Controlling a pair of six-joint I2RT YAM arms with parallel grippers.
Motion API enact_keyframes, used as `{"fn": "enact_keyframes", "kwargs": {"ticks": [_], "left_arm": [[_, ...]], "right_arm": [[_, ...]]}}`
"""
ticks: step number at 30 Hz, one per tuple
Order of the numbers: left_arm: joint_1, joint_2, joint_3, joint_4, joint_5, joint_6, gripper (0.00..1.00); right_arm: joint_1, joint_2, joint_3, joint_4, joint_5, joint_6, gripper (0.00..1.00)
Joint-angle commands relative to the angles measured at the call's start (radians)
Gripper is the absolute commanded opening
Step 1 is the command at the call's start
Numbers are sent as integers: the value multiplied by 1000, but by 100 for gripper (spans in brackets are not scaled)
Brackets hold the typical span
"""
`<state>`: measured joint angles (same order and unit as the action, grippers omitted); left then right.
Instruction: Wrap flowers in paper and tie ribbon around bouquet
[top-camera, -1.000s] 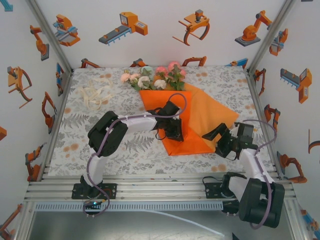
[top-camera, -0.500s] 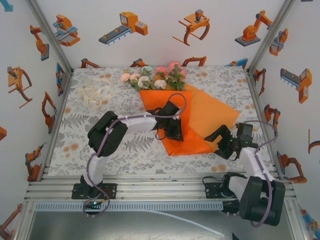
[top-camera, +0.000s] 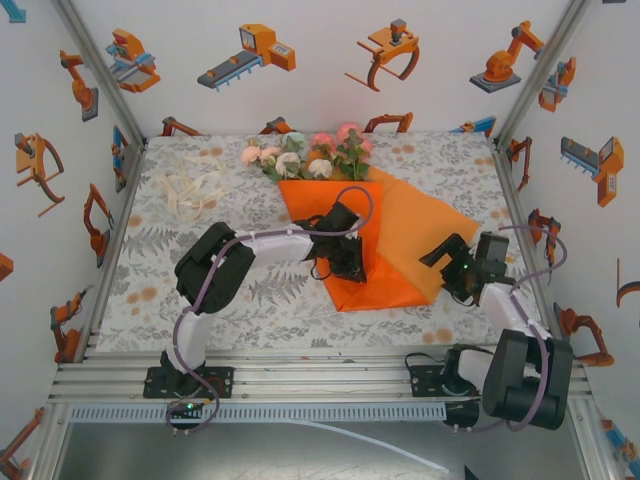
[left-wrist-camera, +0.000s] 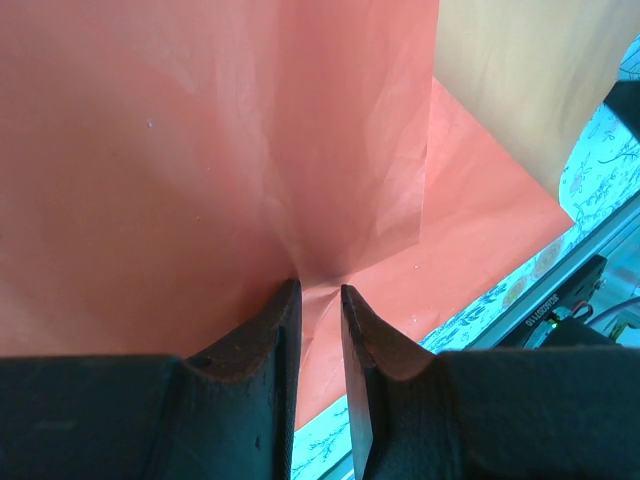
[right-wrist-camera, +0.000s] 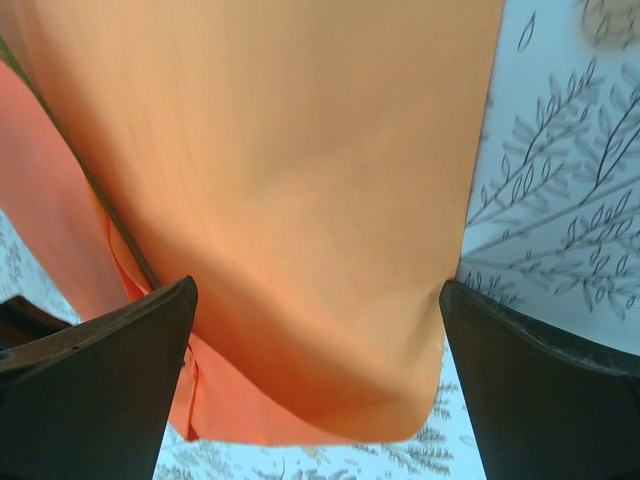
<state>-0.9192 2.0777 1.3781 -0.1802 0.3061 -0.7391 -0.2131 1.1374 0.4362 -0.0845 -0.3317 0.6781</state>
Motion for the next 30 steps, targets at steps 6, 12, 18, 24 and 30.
{"fn": "enact_keyframes", "kwargs": {"ticks": [6,12,18,24,30], "left_arm": [[9,-50,-27,-33,-30,5,28],[11,-34,-14,-24,-9,2,28],[14,-42,-20,-23,-14,9,28],[16,-36,-22,-9,-12,1,28],[16,-20,-5,-10,3,-2,28]], "right_arm": [[-67,44,79,-26,106,-10,100],[-86,133,78,88,36,-17,100],[-86,397,143,280,-121,31,96],[-86,485,188,467,-374,127,94],[-91,379,131,511,-414,182,93]]}}
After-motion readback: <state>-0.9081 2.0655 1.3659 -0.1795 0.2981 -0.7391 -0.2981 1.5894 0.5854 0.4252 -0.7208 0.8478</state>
